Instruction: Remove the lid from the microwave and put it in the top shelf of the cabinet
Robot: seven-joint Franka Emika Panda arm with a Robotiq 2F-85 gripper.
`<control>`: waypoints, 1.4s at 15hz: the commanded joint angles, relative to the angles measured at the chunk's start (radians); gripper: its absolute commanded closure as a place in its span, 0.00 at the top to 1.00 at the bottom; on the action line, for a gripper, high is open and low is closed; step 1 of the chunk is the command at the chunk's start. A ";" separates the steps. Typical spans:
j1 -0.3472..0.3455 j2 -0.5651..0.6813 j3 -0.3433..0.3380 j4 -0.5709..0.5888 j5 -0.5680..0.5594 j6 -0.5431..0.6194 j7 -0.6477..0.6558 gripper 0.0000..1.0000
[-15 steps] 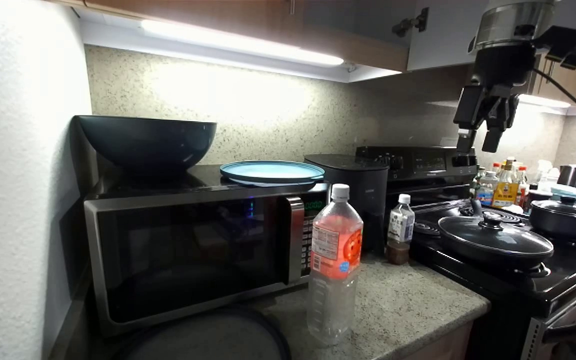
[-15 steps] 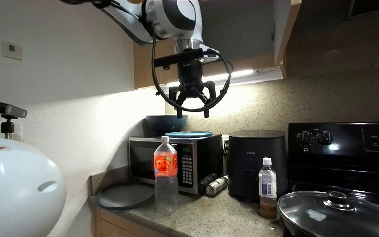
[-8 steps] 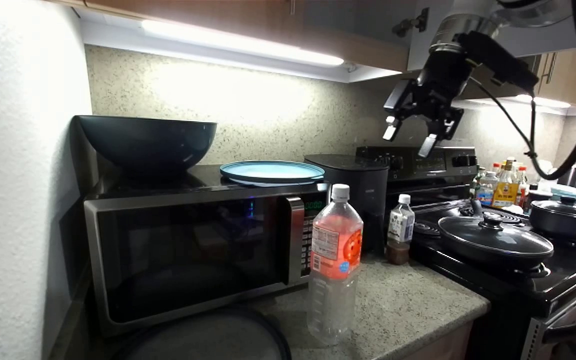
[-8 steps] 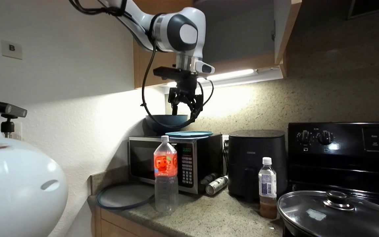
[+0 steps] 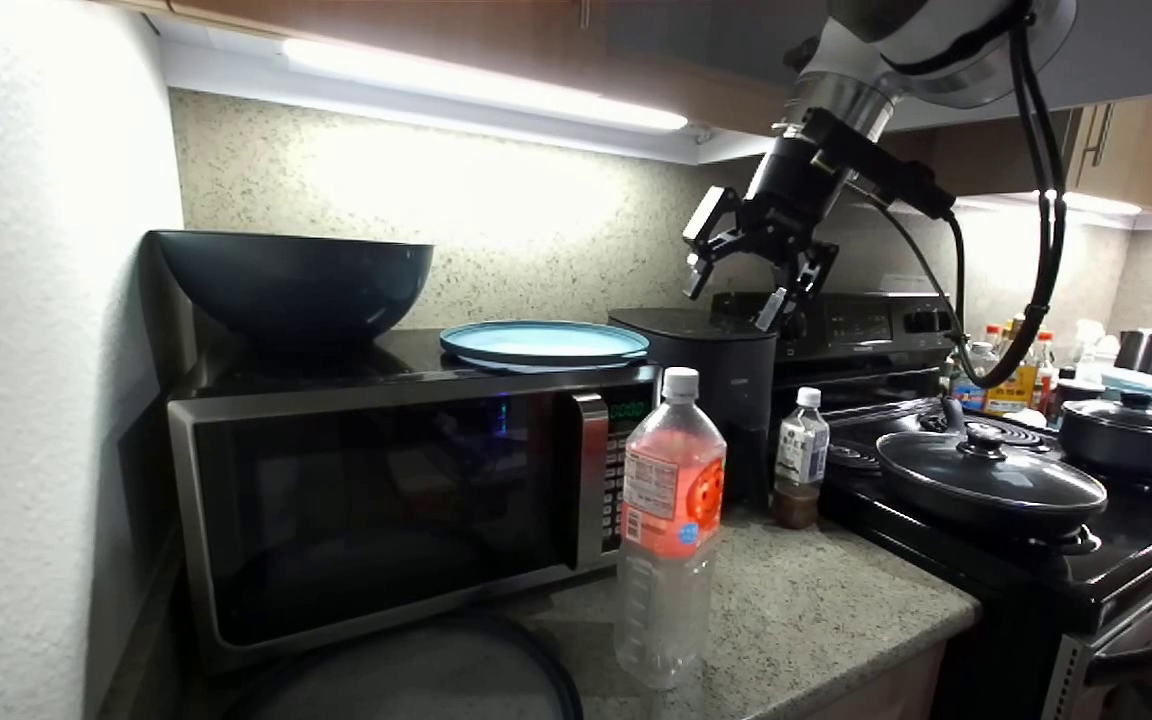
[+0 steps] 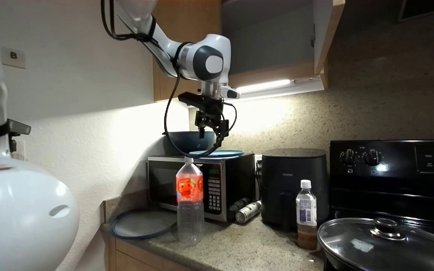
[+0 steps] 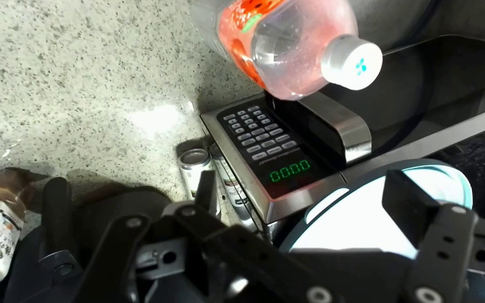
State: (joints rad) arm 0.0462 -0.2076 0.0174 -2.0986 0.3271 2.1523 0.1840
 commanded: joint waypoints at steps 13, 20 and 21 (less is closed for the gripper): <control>0.017 0.290 0.037 0.184 0.054 0.239 0.221 1.00; 0.046 0.394 0.018 0.262 -0.060 0.416 0.332 1.00; 0.051 0.399 0.011 0.263 -0.090 0.450 0.356 1.00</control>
State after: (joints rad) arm 0.0764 0.1750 0.0485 -1.8500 0.3098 2.5244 0.4613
